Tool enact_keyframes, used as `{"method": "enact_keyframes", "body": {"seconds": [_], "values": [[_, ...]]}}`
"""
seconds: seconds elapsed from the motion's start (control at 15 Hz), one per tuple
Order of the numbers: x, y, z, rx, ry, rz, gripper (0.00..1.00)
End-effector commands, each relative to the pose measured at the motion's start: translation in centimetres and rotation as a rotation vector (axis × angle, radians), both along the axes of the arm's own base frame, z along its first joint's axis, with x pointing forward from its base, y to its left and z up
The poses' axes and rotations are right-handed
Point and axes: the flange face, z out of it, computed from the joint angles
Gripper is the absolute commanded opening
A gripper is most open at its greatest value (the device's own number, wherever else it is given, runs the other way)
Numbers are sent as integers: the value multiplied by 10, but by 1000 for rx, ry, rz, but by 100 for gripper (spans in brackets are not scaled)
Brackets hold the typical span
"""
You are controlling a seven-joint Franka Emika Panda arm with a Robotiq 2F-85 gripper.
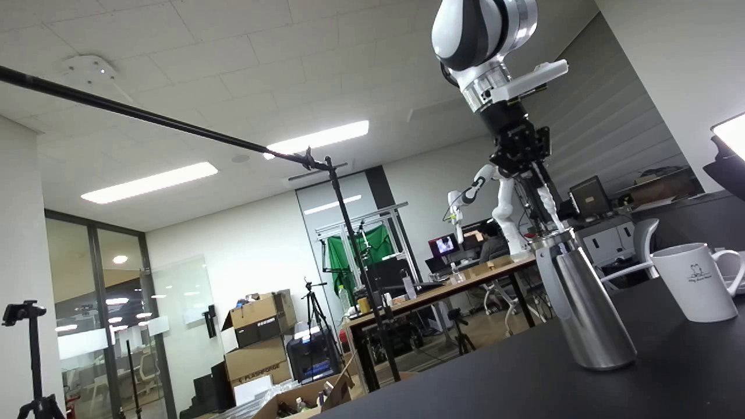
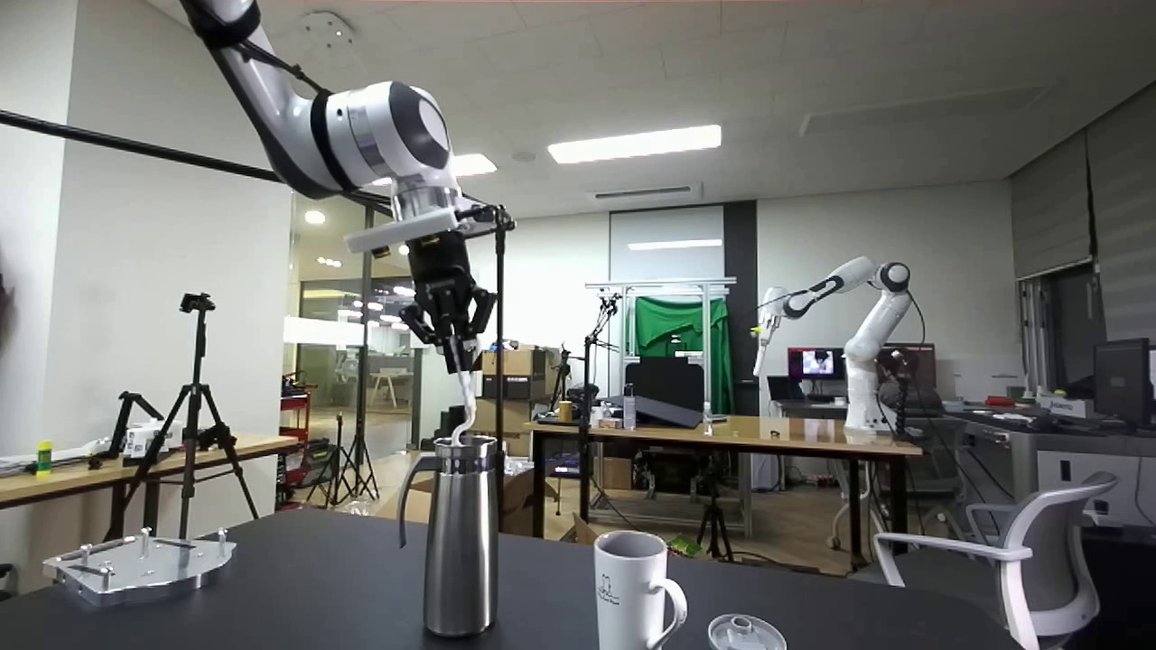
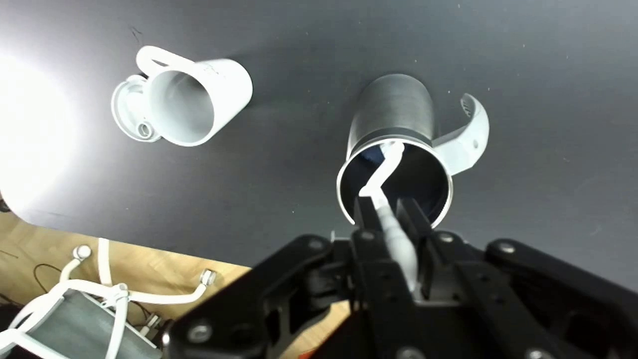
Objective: Stir in the silver cup using the white rod.
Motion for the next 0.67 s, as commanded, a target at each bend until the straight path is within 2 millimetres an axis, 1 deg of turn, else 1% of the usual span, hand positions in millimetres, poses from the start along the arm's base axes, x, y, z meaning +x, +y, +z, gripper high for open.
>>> {"method": "enact_keyframes", "body": {"seconds": [0.0, 0.2, 0.33, 0.4, 0.53, 0.6], "values": [[-8, 1, 47, -93, 61, -21, 4], [-17, 5, 82, -135, 93, -6, 4], [-21, 6, 97, -115, 70, 6, 4], [-21, 6, 100, -99, 55, 12, 4], [-18, 4, 91, -55, 44, 13, 4], [-15, 1, 82, -31, 46, 11, 4]]}}
